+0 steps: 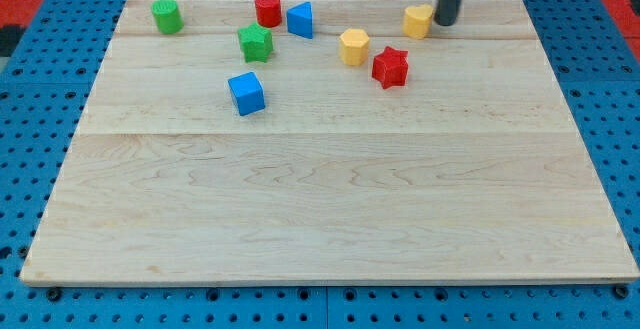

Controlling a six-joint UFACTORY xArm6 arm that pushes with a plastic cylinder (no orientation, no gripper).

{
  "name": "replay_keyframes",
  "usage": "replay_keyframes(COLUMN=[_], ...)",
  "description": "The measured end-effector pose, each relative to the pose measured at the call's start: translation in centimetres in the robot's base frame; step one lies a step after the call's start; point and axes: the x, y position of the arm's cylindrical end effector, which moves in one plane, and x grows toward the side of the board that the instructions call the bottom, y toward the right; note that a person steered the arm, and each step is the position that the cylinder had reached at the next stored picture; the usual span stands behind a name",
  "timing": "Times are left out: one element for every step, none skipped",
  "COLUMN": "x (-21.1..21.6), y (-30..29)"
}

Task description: Push red star slightly downwards

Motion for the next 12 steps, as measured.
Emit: replay_keyframes(x=[0.0,-0.1,10.2,21.3,24.8,23.0,19.3,16.3,15.5,15.2,15.2,17.6], y=[-1.3,4.8,8.9,2.1,-13.6,-28.4,-39.6,-42.2,-42.2,-42.2,-42.2,-41.2])
